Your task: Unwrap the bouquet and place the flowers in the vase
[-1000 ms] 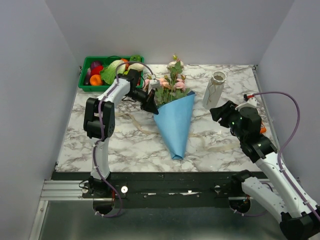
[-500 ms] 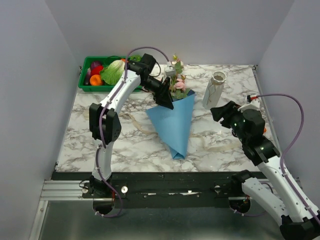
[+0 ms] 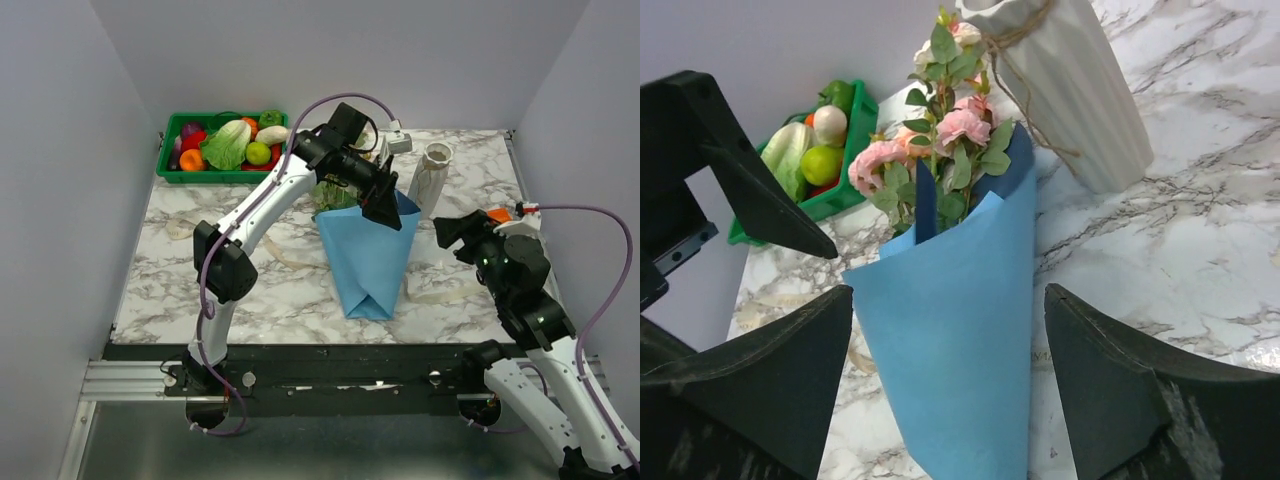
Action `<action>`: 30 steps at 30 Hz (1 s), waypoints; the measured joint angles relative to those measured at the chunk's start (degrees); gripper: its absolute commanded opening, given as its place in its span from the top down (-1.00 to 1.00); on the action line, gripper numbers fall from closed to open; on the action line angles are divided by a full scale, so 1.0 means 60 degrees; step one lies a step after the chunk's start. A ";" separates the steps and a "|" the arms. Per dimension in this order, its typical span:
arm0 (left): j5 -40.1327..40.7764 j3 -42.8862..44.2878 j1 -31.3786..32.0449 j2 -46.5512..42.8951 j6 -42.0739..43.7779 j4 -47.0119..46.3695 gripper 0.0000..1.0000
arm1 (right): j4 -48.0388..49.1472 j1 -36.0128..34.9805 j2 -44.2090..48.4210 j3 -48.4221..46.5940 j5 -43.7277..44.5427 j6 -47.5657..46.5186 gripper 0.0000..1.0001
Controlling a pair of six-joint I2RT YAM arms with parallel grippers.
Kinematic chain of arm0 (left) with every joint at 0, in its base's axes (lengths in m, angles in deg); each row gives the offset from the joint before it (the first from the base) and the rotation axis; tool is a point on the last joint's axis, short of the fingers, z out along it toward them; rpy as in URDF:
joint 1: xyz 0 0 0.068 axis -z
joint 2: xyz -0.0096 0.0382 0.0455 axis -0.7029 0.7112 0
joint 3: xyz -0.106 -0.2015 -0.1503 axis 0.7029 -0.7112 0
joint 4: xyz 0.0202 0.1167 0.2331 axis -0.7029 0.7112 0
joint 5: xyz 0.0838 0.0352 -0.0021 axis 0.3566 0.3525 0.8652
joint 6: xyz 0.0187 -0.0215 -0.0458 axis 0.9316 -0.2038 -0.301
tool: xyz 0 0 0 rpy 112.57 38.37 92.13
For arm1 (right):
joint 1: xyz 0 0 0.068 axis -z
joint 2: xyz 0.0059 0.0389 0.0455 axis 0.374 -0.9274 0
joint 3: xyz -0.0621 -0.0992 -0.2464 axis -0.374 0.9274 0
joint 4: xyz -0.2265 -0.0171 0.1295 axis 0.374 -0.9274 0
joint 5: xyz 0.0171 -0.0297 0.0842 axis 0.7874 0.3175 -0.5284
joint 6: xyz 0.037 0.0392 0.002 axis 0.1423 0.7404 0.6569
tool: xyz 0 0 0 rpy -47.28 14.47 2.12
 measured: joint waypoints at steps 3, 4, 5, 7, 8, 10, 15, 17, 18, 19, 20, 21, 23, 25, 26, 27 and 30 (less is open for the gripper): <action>-0.0015 0.0135 0.0277 -0.0004 -0.0463 -0.0430 -0.98 | -0.0138 -0.0007 0.0124 0.0000 0.0168 -0.0033 -0.73; -0.0033 0.0127 0.0368 -0.0004 -0.0670 -0.0565 -0.98 | -0.0189 -0.0007 0.0149 -0.0004 0.0208 -0.0036 -0.74; -0.0036 0.0127 0.0423 0.0000 -0.0885 -0.0707 -0.98 | -0.0219 -0.0007 0.0186 -0.0004 0.0237 -0.0044 -0.75; -0.0058 0.0178 0.0510 0.0000 -0.1231 -0.0965 -0.98 | -0.0299 -0.0007 0.0259 -0.0011 0.0259 -0.0047 -0.75; -0.0051 0.0251 0.0539 0.0000 -0.1341 -0.1045 -0.98 | -0.0331 -0.0007 0.0284 -0.0011 0.0259 -0.0044 -0.75; -0.0011 0.0368 0.0521 -0.0022 -0.1439 -0.1137 -0.98 | -0.0393 -0.0007 0.0313 -0.0011 0.0255 -0.0033 -0.75; 0.1137 -0.0229 0.0113 -0.0721 -0.1224 -0.1242 -0.98 | -0.0448 -0.0011 0.0266 -0.0011 0.0244 0.0022 -0.75; 0.1934 -0.0947 -0.0215 -0.1260 -0.1005 -0.1300 -0.98 | -0.0397 -0.0007 0.0182 -0.0011 0.0109 0.0004 -0.75; 0.2295 -0.1453 -0.0386 -0.1563 -0.0903 -0.1392 -0.98 | -0.0324 -0.0011 0.0087 -0.0015 -0.0025 -0.0025 -0.75; 0.2568 -0.1898 -0.0550 -0.1781 -0.0809 -0.1450 -0.98 | -0.0262 -0.0011 -0.0095 -0.0015 -0.0124 -0.0055 -0.76; 0.2834 -0.2335 -0.0681 -0.1963 -0.0732 -0.1457 -0.98 | -0.0240 -0.0015 -0.0288 -0.0051 -0.0197 -0.0069 -0.76; 0.3177 -0.2954 -0.0845 -0.2182 -0.0557 -0.1632 -0.98 | -0.0244 -0.0015 -0.0678 -0.0153 -0.0291 -0.0087 -0.76; 0.3679 -0.3894 -0.1042 -0.2379 -0.0372 -0.1767 -0.98 | -0.0262 -0.0015 -0.1413 -0.0357 -0.0397 -0.0095 -0.76; 0.4040 -0.5089 -0.1067 -0.2488 -0.0215 -0.2091 -0.98 | -0.0248 -0.0018 -0.1963 -0.0430 -0.0550 -0.0095 -0.76; 0.4127 -0.5479 -0.1013 -0.2488 -0.0160 -0.2157 -0.98 | -0.0273 -0.0033 -0.2106 -0.0423 -0.0645 -0.0095 -0.76; 0.4288 -0.5971 -0.0896 -0.2484 -0.0098 -0.2284 -0.98 | -0.0266 -0.0036 -0.2124 -0.0423 -0.0718 -0.0095 -0.75; 0.4670 -0.6790 -0.0310 -0.2473 0.0055 -0.2521 -0.98 | -0.0153 -0.0102 -0.2040 -0.0481 -0.0878 -0.0098 -0.74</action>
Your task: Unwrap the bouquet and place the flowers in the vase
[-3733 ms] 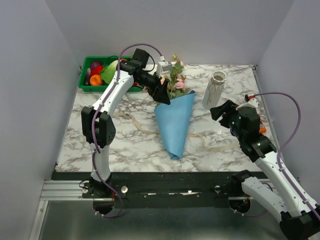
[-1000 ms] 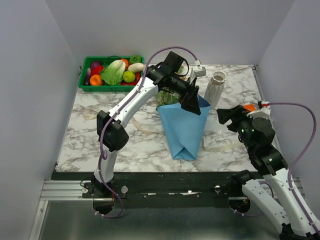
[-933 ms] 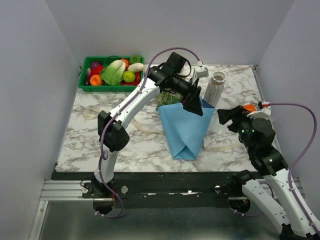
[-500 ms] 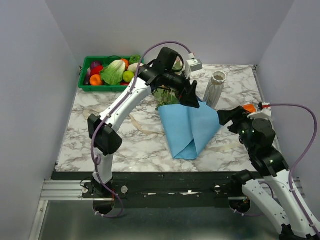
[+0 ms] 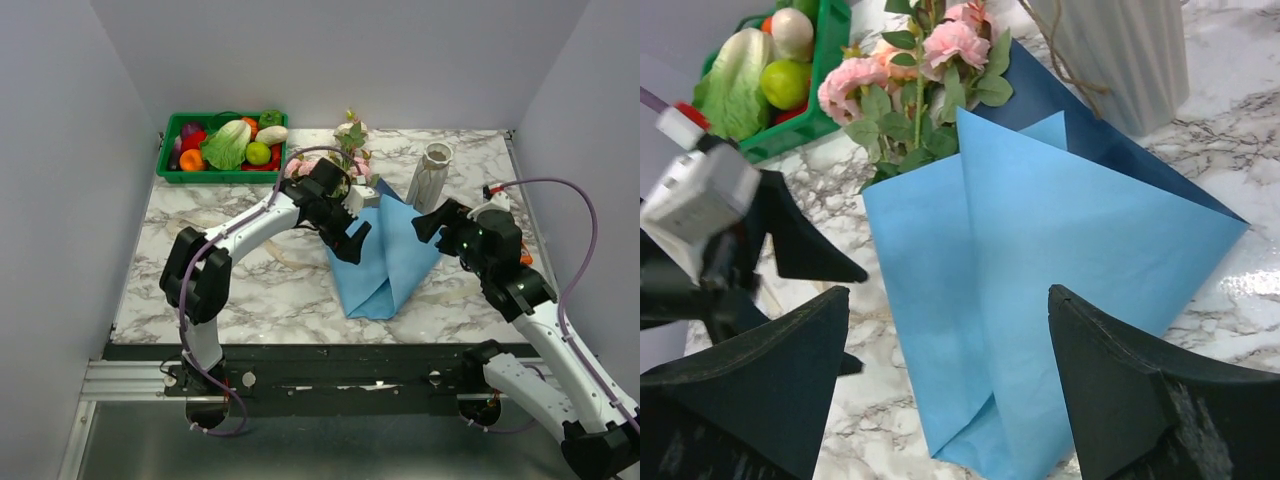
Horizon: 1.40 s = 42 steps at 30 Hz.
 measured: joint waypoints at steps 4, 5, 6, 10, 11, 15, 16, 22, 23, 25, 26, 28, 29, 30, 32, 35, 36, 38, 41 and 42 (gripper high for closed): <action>0.0328 0.0135 0.0874 0.0200 0.0175 -0.0470 -0.98 | 0.0015 -0.0131 -0.0117 -0.0280 -0.0055 0.0000 -0.74; 0.0397 0.0306 0.1104 0.0328 0.0229 -0.0568 -0.98 | -0.0015 -0.0157 -0.0040 -0.0280 -0.0033 0.0000 -0.74; 0.0448 0.0474 0.1253 0.0448 0.0270 -0.0656 -0.98 | -0.0076 -0.0171 0.0087 -0.0280 0.0025 0.0000 -0.74; 0.0612 0.1220 0.1883 0.1115 0.0481 -0.0943 -0.98 | -0.0463 -0.0182 0.1078 -0.0375 0.0426 -0.0073 -0.74; 0.0619 0.1322 0.1949 0.1231 0.0510 -0.0998 -0.98 | -0.0594 -0.0182 0.1311 -0.0510 0.0568 -0.0080 -0.74; 0.0616 0.1319 0.2011 0.1610 0.0637 -0.1246 -0.98 | -0.0973 -0.0182 0.1872 -0.1257 0.0940 -0.0164 -0.74; 0.0616 0.1235 0.1985 0.1636 0.0637 -0.1286 -0.97 | -0.1024 -0.0182 0.1989 -0.1435 0.1024 -0.0186 -0.74; 0.0379 0.0758 0.1563 0.1632 0.0142 -0.1865 -0.98 | -0.1330 -0.0182 0.2357 -0.2255 0.1239 -0.0288 -0.70; 0.0317 0.0685 0.1479 0.1628 0.0047 -0.1956 -0.98 | -0.1359 -0.0182 0.2364 -0.2353 0.1242 -0.0284 -0.69; 0.0160 0.0506 0.1341 0.1628 -0.0160 -0.2182 -0.97 | -0.1406 -0.0182 0.2368 -0.2473 0.1246 -0.0284 -0.65; 0.0146 0.0484 0.1275 0.1639 -0.0244 -0.2237 -0.98 | -0.1432 -0.0182 0.2368 -0.2503 0.1242 -0.0280 -0.63; 0.0182 0.0546 0.1246 0.1668 -0.0328 -0.2342 -0.97 | -0.1490 -0.0182 0.2379 -0.2514 0.1242 -0.0273 -0.51; 0.0229 0.0586 0.1264 0.1676 -0.0350 -0.2408 -0.94 | -0.1515 -0.0182 0.2401 -0.2514 0.1249 -0.0255 -0.47; 0.0474 0.0590 0.1308 0.1676 -0.0346 -0.2557 -0.85 | -0.1534 -0.0182 0.2426 -0.2514 0.1264 -0.0237 -0.43; 0.0922 0.0579 0.1381 0.1676 -0.0313 -0.2834 -0.66 | -0.1545 -0.0182 0.2546 -0.2514 0.1282 -0.0204 -0.36; 0.1727 0.0433 0.1483 0.1676 -0.0240 -0.3220 -0.31 | -0.1541 -0.0182 0.2772 -0.2514 0.1322 -0.0135 -0.26; 0.2014 0.0386 0.1501 0.1690 -0.0244 -0.3282 -0.07 | -0.1541 -0.0182 0.2816 -0.2514 0.1330 -0.0131 -0.25; 0.2393 0.0321 0.1501 0.1701 -0.0299 -0.3417 0.26 | -0.1541 -0.0182 0.2849 -0.2514 0.1344 -0.0106 -0.20; 0.2830 0.0098 0.1497 0.1705 -0.0426 -0.3759 0.57 | -0.1541 -0.0182 0.2849 -0.2514 0.1344 -0.0058 -0.19; 0.2907 0.0029 0.1497 0.1705 -0.0459 -0.3832 0.57 | -0.1541 -0.0182 0.2852 -0.2514 0.1344 -0.0058 -0.19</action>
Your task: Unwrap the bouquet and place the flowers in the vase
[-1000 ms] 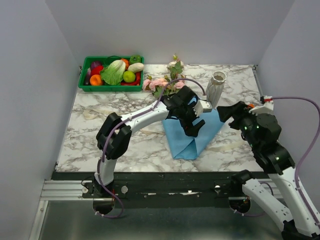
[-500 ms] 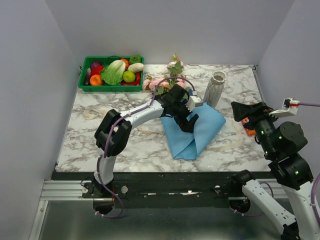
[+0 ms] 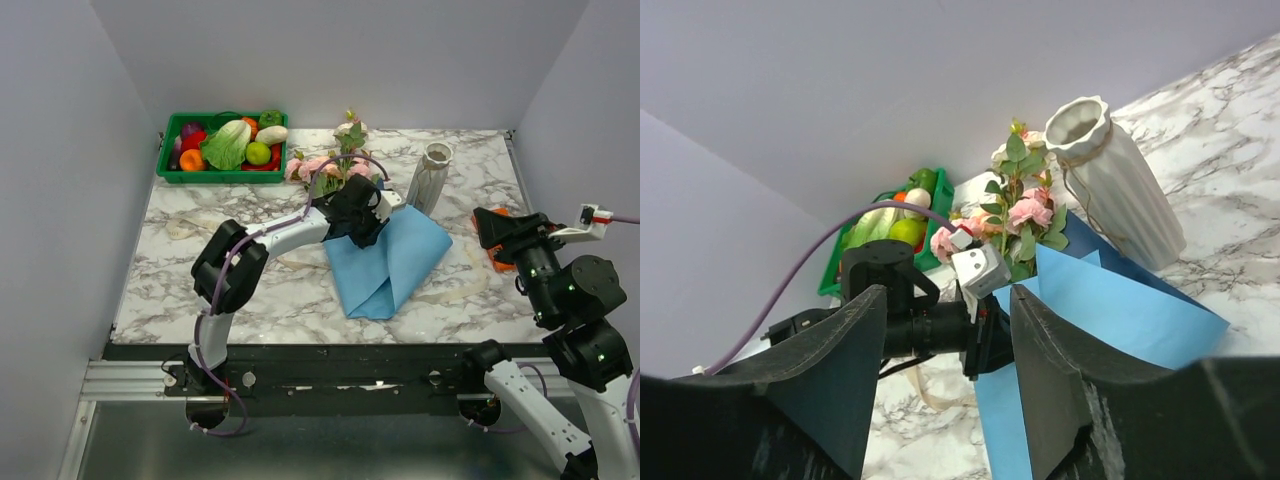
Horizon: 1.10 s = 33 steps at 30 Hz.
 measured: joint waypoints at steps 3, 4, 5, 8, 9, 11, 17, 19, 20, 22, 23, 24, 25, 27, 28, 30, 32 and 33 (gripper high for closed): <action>0.0127 -0.0047 -0.0018 0.0047 -0.0175 -0.0062 0.52 | 0.0000 0.0000 0.0026 0.0000 0.0000 0.0004 -0.18; 0.0135 0.0004 -0.0018 0.0087 -0.0219 -0.0080 0.51 | 0.0000 0.0000 0.0044 0.0000 0.0000 0.0004 -0.18; 0.0131 0.0117 -0.0004 0.0189 -0.0273 -0.0084 0.49 | 0.0000 0.0000 0.0066 0.0000 0.0000 0.0004 -0.18; 0.0117 0.0437 0.0040 0.0444 -0.0441 -0.0102 0.47 | 0.0004 0.0000 0.0164 0.0007 0.0004 0.0007 -0.18; 0.0106 0.0503 0.0058 0.0492 -0.0481 -0.0109 0.46 | 0.0004 0.0000 0.0197 0.0007 0.0004 0.0007 -0.18; 0.0018 0.0656 0.0138 0.0579 -0.0627 -0.0142 0.46 | 0.0004 0.0000 0.0273 0.0029 0.0004 0.0015 -0.18; -0.0539 0.1308 0.0707 0.0714 -0.0933 -0.0138 0.41 | 0.0004 0.0000 0.0401 0.0066 0.0073 0.0036 -0.18; -0.0758 0.1504 0.0889 0.0736 -0.1049 -0.0127 0.40 | 0.0004 0.0000 0.0441 0.0066 0.0091 0.0036 -0.18; -0.0903 0.1577 0.0973 0.0736 -0.1118 -0.0131 0.39 | 0.0004 0.0000 0.0470 0.0066 0.0109 0.0036 -0.18; -0.1173 0.1676 0.1177 0.0732 -0.1239 -0.0149 0.36 | 0.0004 0.0000 0.0539 0.0066 0.0146 0.0033 -0.18; -0.1271 0.1690 0.1253 0.0732 -0.1268 -0.0149 0.35 | 0.0004 0.0000 0.0583 0.0066 0.0182 0.0033 -0.18; -0.1402 0.1698 0.1359 0.0721 -0.1293 -0.0138 0.34 | 0.0004 0.0000 0.0623 0.0066 0.0208 0.0033 -0.19; -0.1483 0.1698 0.1435 0.0714 -0.1300 -0.0109 0.26 | 0.0004 0.0000 0.0656 0.0066 0.0229 0.0033 -0.19; -0.1588 0.1698 0.1661 0.0648 -0.1293 -0.0029 0.01 | 0.0004 0.0000 0.0703 0.0066 0.0280 0.0033 -0.29; -0.1596 0.1698 0.1752 0.0597 -0.1275 0.0022 -0.32 | 0.0004 0.0000 0.0718 0.0066 0.0291 0.0033 -0.34; -0.1432 0.1679 0.1923 0.0452 -0.1089 0.0146 -0.59 | 0.0000 0.0000 0.0732 0.0062 0.0295 0.0051 -0.44; -0.0827 0.1617 0.2065 0.0291 -0.0903 0.0251 -0.93 | 0.0000 0.0000 0.0736 0.0066 0.0310 0.0033 -0.47; -0.0514 0.1599 0.2109 0.0237 -0.0834 0.0306 -0.96 | -0.0004 0.0000 0.0736 0.0066 0.0317 0.0036 -0.47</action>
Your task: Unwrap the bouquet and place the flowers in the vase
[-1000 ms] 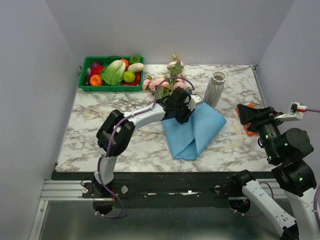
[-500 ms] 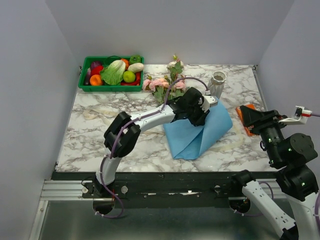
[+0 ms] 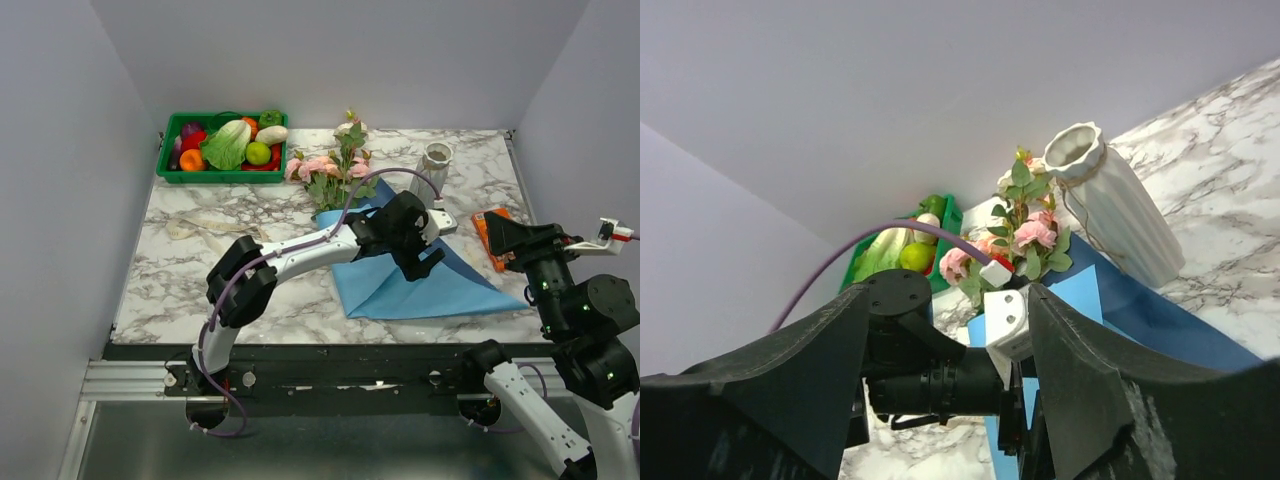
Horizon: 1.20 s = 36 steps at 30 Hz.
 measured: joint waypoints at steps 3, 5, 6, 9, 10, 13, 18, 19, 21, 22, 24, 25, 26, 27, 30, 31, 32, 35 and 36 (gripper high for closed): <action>0.1195 -0.0018 0.0022 -0.0098 0.0386 0.0142 -0.98 | 0.0015 0.0000 0.0000 0.0073 0.0004 0.0000 -0.47; 0.1996 -0.0051 0.0015 -0.0098 0.0594 0.0153 -0.97 | 0.0018 0.0000 0.0000 0.0219 0.0004 0.0000 -0.47; 0.2299 -0.0076 0.0004 -0.0098 0.0659 0.0175 -0.97 | 0.0022 0.0000 0.0000 0.0350 0.0004 0.0000 -0.47; 0.3162 -0.0153 -0.0007 -0.0098 0.0816 0.0215 -0.92 | 0.0015 0.0000 -0.0058 0.0663 0.0022 0.0000 -0.43; 0.3362 -0.0197 -0.0007 -0.0098 0.0871 0.0215 -0.90 | 0.0011 0.0000 -0.0135 0.0754 0.0040 0.0007 -0.41; 0.3807 -0.0484 -0.0076 -0.0098 0.0903 0.0146 -0.83 | 0.0011 0.0000 -0.0477 0.1064 0.0102 0.0087 -0.40; 0.3993 -0.1268 -0.0645 -0.0321 0.0619 0.0324 -0.87 | 0.0171 0.0000 -0.1563 0.1916 0.0120 0.0204 -0.39; 0.3971 -0.1453 -0.0911 -0.0532 0.0535 0.0382 -0.93 | 0.0335 0.0000 -0.1843 0.2178 0.0102 0.0226 -0.39; 0.3807 -0.1891 -0.1588 -0.1180 0.0401 0.0448 -0.97 | 0.0634 0.0000 -0.2422 0.2637 -0.0018 0.0259 -0.37; 0.3676 -0.2084 -0.2091 -0.1672 0.0339 0.0597 -0.97 | 0.0823 0.0000 -0.2758 0.2841 -0.0102 0.0288 -0.36; 0.3428 -0.2164 -0.3064 -0.2616 0.0255 0.0809 -0.97 | 0.1184 0.0000 -0.3621 0.3082 -0.0299 0.0317 -0.35; 0.3238 -0.2084 -0.3683 -0.3067 0.0233 0.0882 -0.97 | 0.1366 0.0000 -0.4014 0.3126 -0.0364 0.0317 -0.33; 0.3104 -0.2000 -0.4120 -0.3402 0.0226 0.0947 -0.97 | 0.1563 0.0000 -0.4346 0.3147 -0.0466 0.0313 -0.32; 0.2867 -0.1920 -0.4641 -0.3803 0.0226 0.0987 -0.97 | 0.1774 0.0000 -0.4634 0.3151 -0.0554 0.0295 -0.30; 0.2390 -0.1898 -0.5548 -0.4666 0.0251 0.1213 -0.97 | 0.2612 0.0000 -0.5308 0.3151 -0.0783 0.0200 -0.22; 0.2200 -0.1960 -0.5781 -0.4936 0.0270 0.1257 -0.97 | 0.2867 0.0000 -0.5548 0.3147 -0.0816 0.0160 -0.21; 0.2025 -0.2047 -0.5916 -0.5125 0.0284 0.1319 -0.97 | 0.3136 0.0000 -0.5774 0.3147 -0.0856 0.0124 -0.19; 0.1625 -0.2328 -0.6247 -0.5446 0.0317 0.1523 -0.97 | 0.3719 0.0000 -0.6492 0.3147 -0.0918 -0.0040 -0.16; 0.1446 -0.2463 -0.6360 -0.5523 0.0331 0.1632 -0.97 | 0.3854 0.0000 -0.6674 0.3147 -0.0933 -0.0109 -0.15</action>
